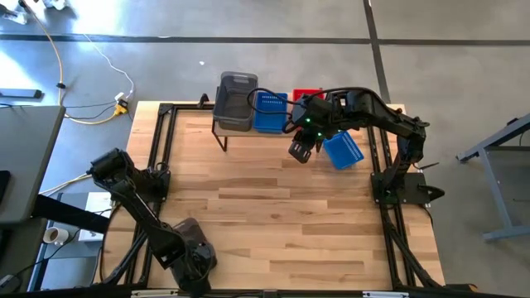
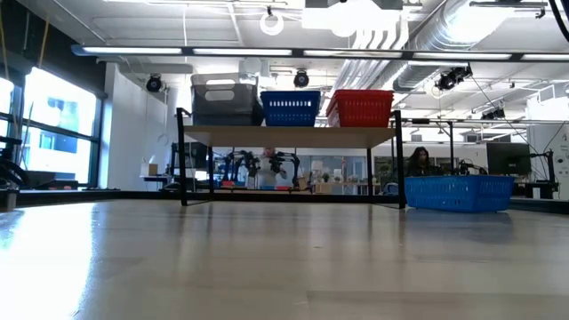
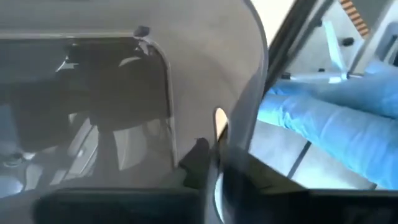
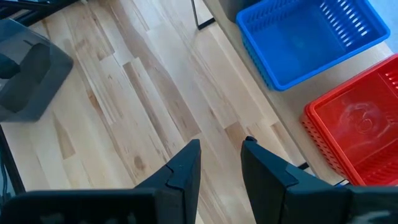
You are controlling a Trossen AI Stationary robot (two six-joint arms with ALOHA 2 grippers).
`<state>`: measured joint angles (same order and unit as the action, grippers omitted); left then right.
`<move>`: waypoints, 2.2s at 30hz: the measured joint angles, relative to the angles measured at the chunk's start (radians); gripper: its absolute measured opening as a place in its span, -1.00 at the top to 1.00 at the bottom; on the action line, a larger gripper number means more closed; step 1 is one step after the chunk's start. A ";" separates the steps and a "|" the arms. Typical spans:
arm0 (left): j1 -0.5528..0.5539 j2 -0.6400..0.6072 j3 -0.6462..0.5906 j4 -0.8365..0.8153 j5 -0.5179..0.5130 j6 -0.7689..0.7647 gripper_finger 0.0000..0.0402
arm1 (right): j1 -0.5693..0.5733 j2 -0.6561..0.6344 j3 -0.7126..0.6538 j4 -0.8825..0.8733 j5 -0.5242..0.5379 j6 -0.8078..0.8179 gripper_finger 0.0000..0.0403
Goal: Stack baskets on shelf by color
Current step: Stack the black bin on top of the black bin on the shelf
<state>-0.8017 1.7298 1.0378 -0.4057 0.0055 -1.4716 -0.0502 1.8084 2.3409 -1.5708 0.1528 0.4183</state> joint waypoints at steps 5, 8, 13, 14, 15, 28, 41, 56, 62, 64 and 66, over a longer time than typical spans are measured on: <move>-0.004 -0.016 0.000 0.006 0.002 0.019 0.94 | 0.000 0.000 0.000 0.004 0.000 -0.018 0.50; -0.005 -0.031 0.016 -0.023 -0.041 0.036 0.98 | 0.000 0.000 0.000 0.003 0.000 -0.036 0.50; 0.001 -0.051 0.146 -0.231 -0.107 0.145 0.99 | 0.000 0.000 0.000 0.000 -0.008 -0.076 0.50; 0.006 -0.050 0.175 -0.280 -0.116 0.167 1.00 | 0.000 0.000 0.000 0.000 -0.008 -0.082 0.50; 0.011 -0.050 0.205 -0.330 -0.125 0.187 1.00 | 0.000 0.000 0.000 0.000 -0.008 -0.086 0.50; 0.139 -0.050 0.512 -0.749 -0.255 0.547 1.00 | 0.000 -0.032 0.000 0.002 -0.006 -0.088 0.50; 0.364 -0.096 0.696 -0.966 -0.368 1.008 1.00 | -0.002 -0.115 0.000 0.000 0.010 -0.091 0.50; 0.731 -0.249 0.752 -1.011 -0.438 1.552 1.00 | -0.009 -0.129 0.000 0.000 0.045 -0.077 0.50; 0.912 -0.276 0.752 -0.998 -0.432 1.800 1.00 | -0.011 -0.129 0.000 0.000 0.057 -0.052 0.50; 0.980 -0.279 0.752 -0.995 -0.419 1.879 1.00 | -0.011 -0.129 0.000 0.000 0.057 -0.050 0.50; 1.042 -0.281 0.752 -0.989 -0.392 1.952 1.00 | -0.011 -0.129 0.000 0.000 0.057 -0.041 0.50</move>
<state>0.2400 1.4484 1.7897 -1.3950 -0.3865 0.4800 -0.0608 1.6794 2.3409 -1.5703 0.2100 0.3771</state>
